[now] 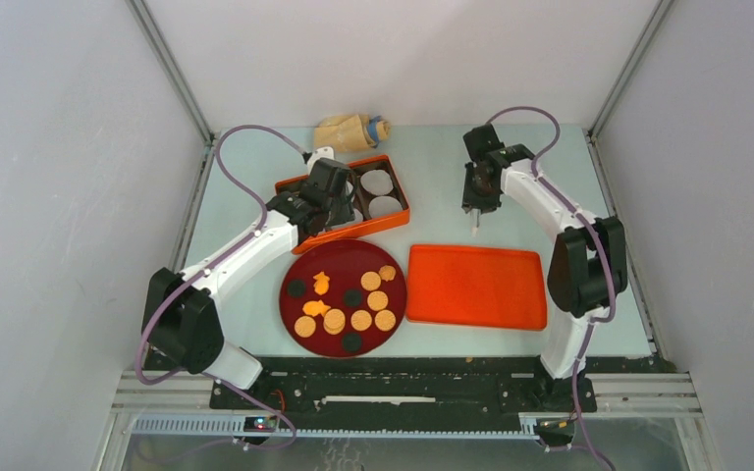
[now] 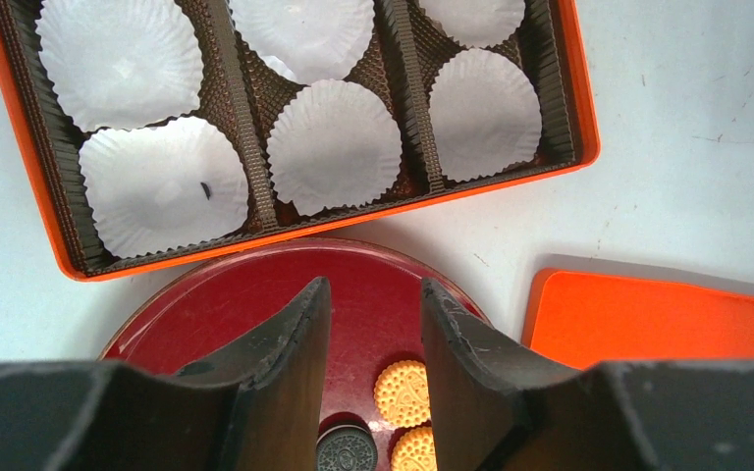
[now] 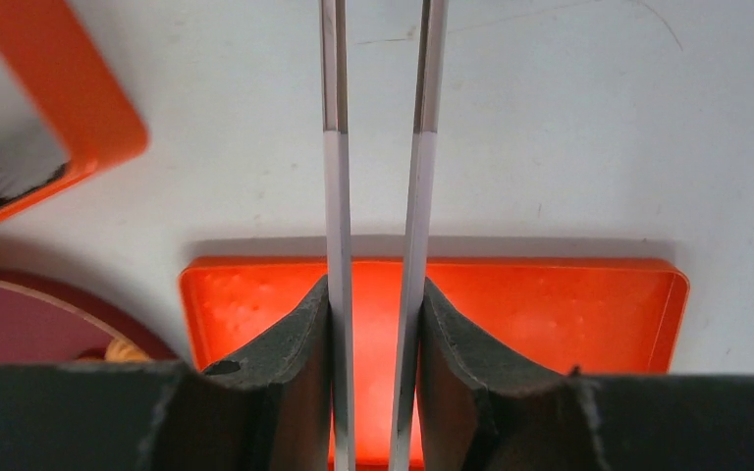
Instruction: Pack the cookies
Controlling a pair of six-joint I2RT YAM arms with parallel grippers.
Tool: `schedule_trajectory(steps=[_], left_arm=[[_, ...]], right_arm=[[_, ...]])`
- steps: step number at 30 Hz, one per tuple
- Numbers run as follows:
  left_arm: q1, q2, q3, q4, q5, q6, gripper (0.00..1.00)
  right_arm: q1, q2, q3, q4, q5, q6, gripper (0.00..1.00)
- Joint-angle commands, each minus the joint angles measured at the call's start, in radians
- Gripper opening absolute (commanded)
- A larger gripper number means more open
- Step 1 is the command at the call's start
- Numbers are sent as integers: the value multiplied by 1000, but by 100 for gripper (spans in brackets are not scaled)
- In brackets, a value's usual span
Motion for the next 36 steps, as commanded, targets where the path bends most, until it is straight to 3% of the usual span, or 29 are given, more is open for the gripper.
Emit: schedule_trajectory(steps=[1, 13, 18, 23, 26, 31, 36], left_arm=[[-5, -13, 69, -10, -26, 26, 44], [-5, -101, -1, -32, -58, 22, 48], [21, -13, 85, -47, -12, 12, 49], [25, 101, 216, -95, 13, 15, 47], [25, 52, 129, -51, 24, -8, 47], [26, -116, -20, -72, -155, -45, 47], [25, -289, -124, -77, -234, -62, 49]], right_arm=[[48, -84, 89, -103, 46, -48, 36], [154, -200, 155, -215, 89, -80, 40], [163, -188, 227, -238, 10, -120, 43], [186, -190, 215, -224, -24, -117, 37], [220, -219, 157, -202, -37, -124, 35], [339, -324, 31, -148, -1, -130, 35], [468, -414, -86, -113, -7, -99, 35]])
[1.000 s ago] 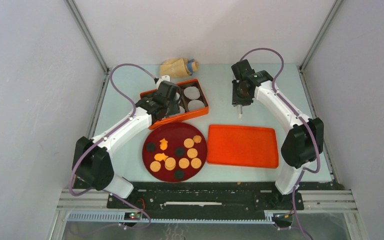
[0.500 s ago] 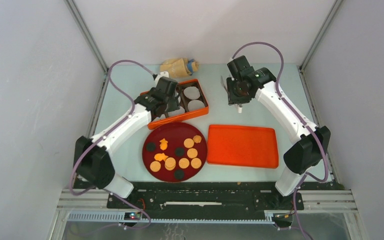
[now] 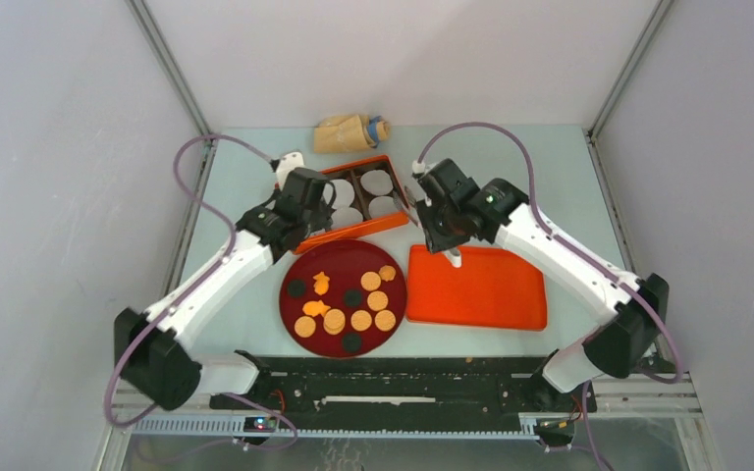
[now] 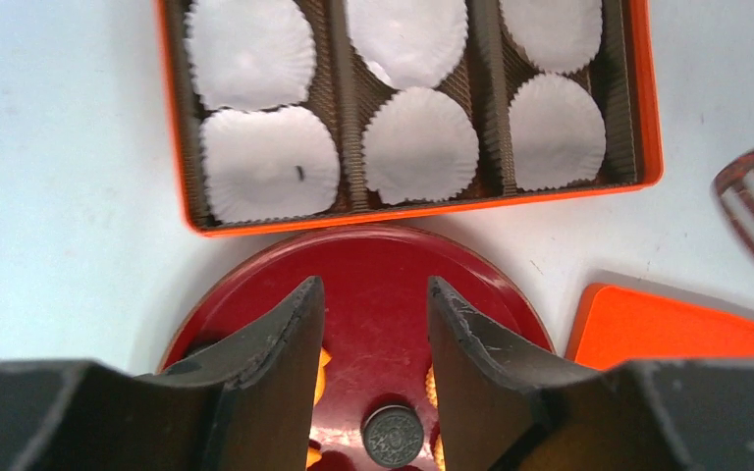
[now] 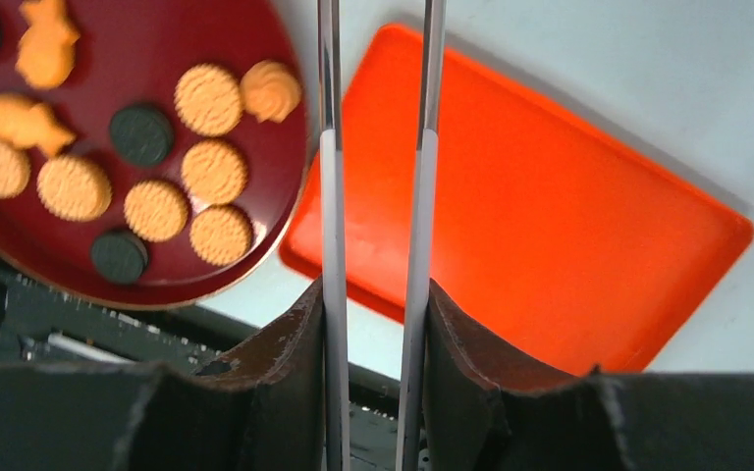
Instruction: Pack the cookies
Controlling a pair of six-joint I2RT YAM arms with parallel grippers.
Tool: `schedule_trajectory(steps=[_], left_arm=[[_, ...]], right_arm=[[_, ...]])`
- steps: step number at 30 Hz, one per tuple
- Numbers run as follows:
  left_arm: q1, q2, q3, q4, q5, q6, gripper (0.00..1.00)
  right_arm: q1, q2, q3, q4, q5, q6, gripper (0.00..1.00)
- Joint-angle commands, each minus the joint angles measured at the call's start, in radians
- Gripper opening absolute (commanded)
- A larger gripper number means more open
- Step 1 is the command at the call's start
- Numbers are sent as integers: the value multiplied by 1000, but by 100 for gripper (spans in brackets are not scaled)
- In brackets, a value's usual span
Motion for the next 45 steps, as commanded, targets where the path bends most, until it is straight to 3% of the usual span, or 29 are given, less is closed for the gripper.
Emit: schedule_trajectory(steps=[1, 11, 13, 19, 45], left_arm=[[2, -175, -82, 10, -124, -35, 49], [2, -213, -83, -9, -130, -19, 50], [2, -212, -83, -11, -126, -15, 50], [2, -220, -89, -20, -120, -13, 50], [2, -251, -133, -5, -124, -7, 51]], right_arm=[[108, -121, -79, 79, 5, 9, 35], [310, -94, -162, 106, -9, 68, 39], [336, -73, -162, 116, -17, 83, 46], [398, -21, -161, 155, -56, 111, 50], [433, 176, -46, 188, -186, 103, 52]])
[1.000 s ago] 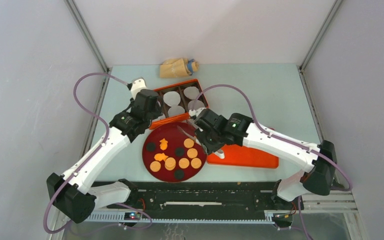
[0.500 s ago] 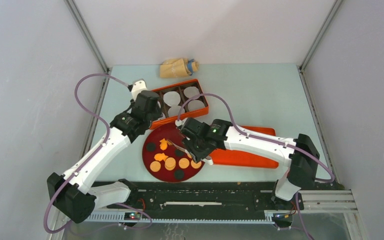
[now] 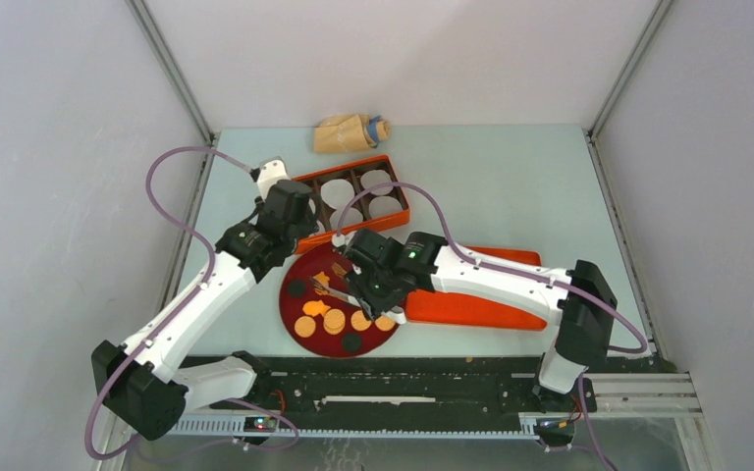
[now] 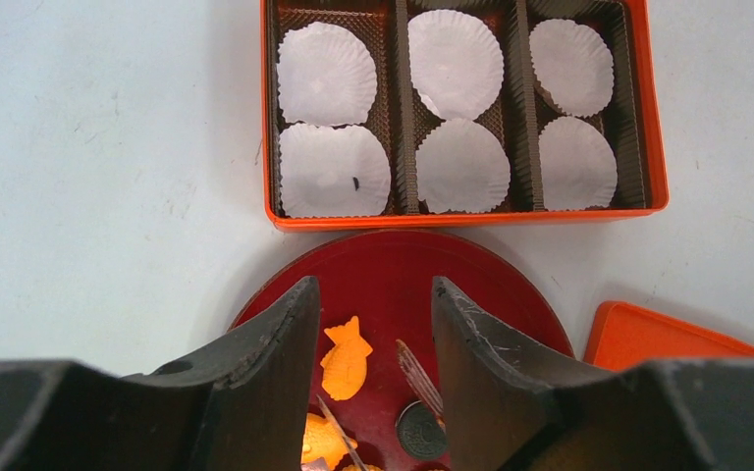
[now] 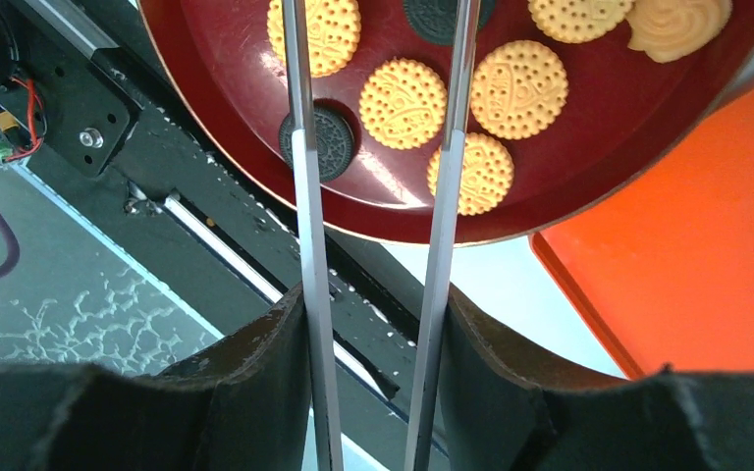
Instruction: Pack the cookies
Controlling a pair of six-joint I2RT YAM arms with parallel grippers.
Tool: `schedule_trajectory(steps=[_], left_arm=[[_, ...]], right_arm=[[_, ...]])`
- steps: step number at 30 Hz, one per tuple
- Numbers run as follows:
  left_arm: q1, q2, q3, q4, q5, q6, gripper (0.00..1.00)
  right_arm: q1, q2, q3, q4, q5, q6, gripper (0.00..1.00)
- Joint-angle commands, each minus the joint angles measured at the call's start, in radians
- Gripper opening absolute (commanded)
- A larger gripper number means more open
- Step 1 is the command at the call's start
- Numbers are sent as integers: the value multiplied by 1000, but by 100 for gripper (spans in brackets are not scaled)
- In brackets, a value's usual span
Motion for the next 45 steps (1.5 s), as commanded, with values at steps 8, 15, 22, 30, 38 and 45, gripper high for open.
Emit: schedule_trajectory(steps=[8, 15, 22, 30, 38, 45], left_arm=[[5, -53, -49, 27, -17, 0, 52], [8, -64, -52, 27, -12, 0, 53], [14, -81, 12, -15, -11, 1, 53], [16, -86, 91, -53, -7, 15, 53], [21, -93, 93, -63, -26, 23, 54], [22, -104, 74, -65, -22, 17, 54]], right_arm=[[12, 138, 74, 11, -44, 20, 52], [12, 160, 121, -13, 32, 34, 40], [5, 133, 230, -106, 126, -7, 23], [-82, 97, 319, -134, 135, -54, 17], [-64, 109, 297, -150, 78, -75, 21], [-9, 110, 252, -96, 40, -21, 21]])
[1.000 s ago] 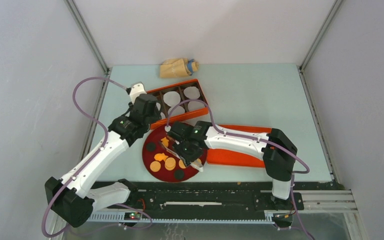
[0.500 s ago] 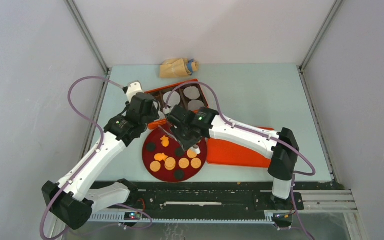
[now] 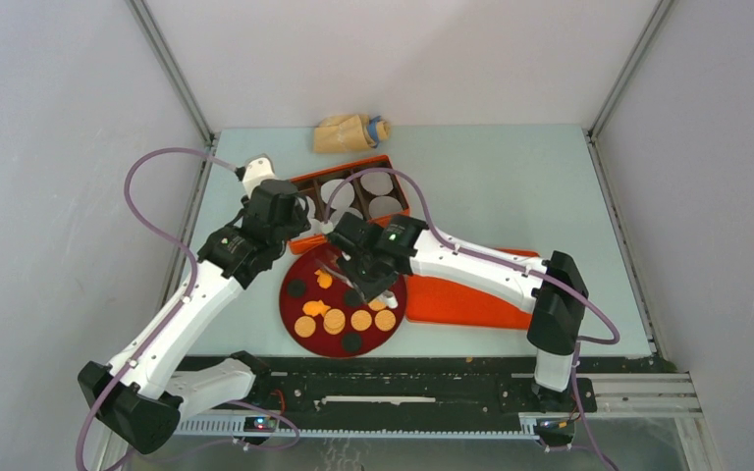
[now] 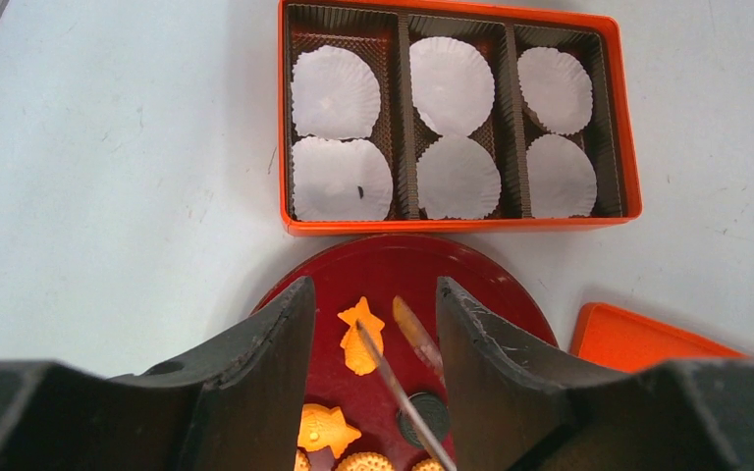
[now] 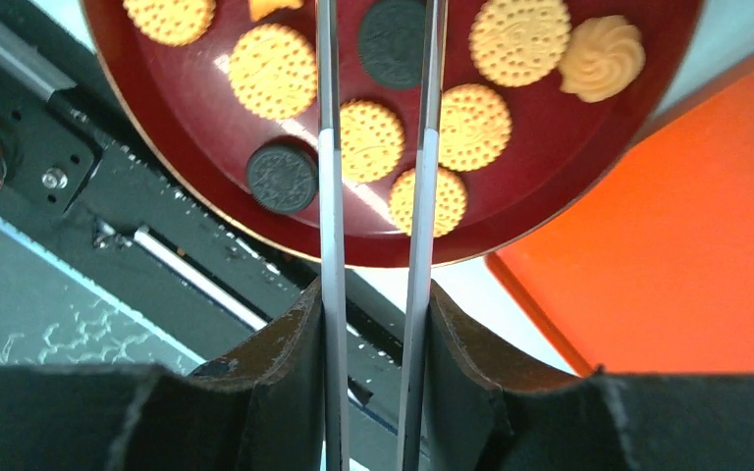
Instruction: Pack the cookies
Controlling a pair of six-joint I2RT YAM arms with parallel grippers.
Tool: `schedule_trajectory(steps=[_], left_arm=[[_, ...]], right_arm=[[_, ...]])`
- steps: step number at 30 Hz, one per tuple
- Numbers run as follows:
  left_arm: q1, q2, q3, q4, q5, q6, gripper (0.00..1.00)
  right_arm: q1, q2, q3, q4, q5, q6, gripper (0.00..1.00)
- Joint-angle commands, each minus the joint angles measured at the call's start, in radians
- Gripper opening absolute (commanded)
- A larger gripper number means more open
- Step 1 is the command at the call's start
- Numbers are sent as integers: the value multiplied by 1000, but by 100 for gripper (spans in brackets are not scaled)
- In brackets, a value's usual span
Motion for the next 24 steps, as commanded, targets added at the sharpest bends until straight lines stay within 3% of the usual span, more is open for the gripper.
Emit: schedule_trajectory(steps=[1, 6, 17, 21, 24], left_arm=[[6, -31, 34, -4, -23, 8, 54], [6, -58, 21, -8, -25, 2, 55], [7, -93, -8, -8, -22, -5, 57], [9, -105, -18, -10, -26, -8, 58], [11, -119, -31, -2, -19, -12, 59]], right_arm=[[31, -42, 14, 41, -28, 32, 21], [36, -30, -11, 23, -42, 54, 39], [43, 24, -47, 37, -52, 75, 43], [50, 35, -26, 34, -58, 87, 53], [51, 62, -5, 14, -57, 89, 54]])
